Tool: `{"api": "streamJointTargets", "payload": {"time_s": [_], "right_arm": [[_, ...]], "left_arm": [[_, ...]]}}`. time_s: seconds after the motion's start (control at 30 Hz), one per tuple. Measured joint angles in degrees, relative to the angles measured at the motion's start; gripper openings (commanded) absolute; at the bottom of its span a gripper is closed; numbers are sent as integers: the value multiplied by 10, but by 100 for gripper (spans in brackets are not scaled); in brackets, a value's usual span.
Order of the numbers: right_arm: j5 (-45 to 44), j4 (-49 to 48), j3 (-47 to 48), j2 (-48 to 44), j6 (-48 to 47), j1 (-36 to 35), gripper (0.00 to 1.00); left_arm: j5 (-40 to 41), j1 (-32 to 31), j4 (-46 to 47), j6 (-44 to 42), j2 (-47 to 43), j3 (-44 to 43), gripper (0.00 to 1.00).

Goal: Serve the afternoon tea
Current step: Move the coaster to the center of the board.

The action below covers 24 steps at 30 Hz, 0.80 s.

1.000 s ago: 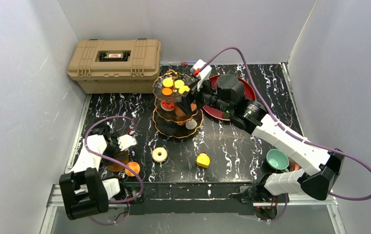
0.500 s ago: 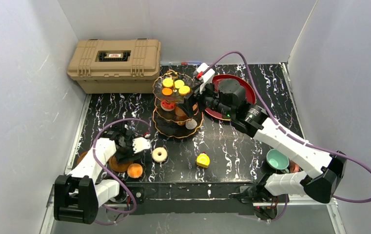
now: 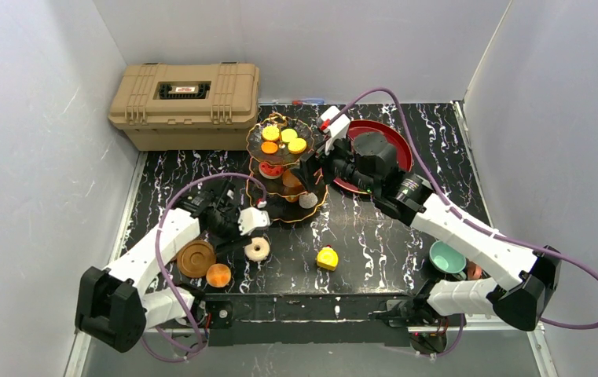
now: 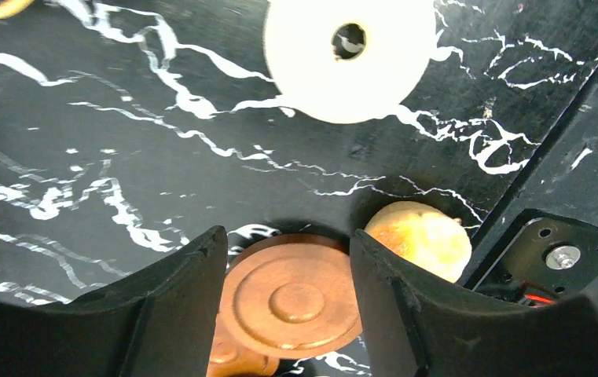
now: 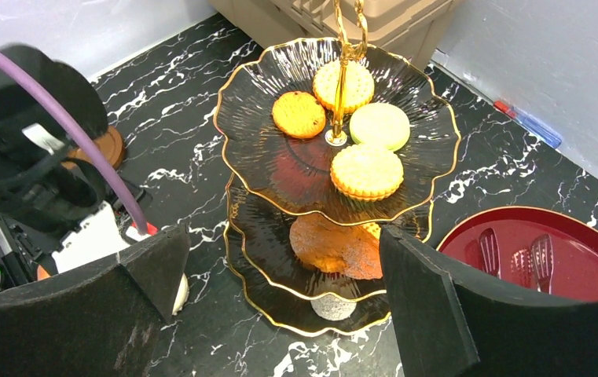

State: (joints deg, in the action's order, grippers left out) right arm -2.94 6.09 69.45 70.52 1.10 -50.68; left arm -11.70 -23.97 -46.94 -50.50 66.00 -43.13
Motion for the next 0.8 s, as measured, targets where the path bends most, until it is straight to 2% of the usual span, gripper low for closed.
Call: {"api": "streamJointTargets", "payload": {"time_s": [0.13,0.23,0.37,0.47,0.53,0.67,0.8], "right_arm": [[-1,-1,0,-1,0,0,98],[-1,-1,0,-1,0,0,98],[0,-2,-9,-7,0,0,98],[1,-1,-11,-8,0,0,98],[1,-1,-11,-10,1,0,98],[3,-1,-11,-14,1,0,98],[3,0,-11,-17,2,0,99]], "left_arm": [[2,7,-34,-14,-23,-47,64],[11,40,-75,-53,-61,-48,66],[29,169,-112,-135,-81,-37,67],[46,293,-113,-211,-65,-19,68],[55,353,-103,-261,-43,-9,68],[74,415,-47,-341,-5,24,68],[76,421,11,-401,-3,79,68]]}}
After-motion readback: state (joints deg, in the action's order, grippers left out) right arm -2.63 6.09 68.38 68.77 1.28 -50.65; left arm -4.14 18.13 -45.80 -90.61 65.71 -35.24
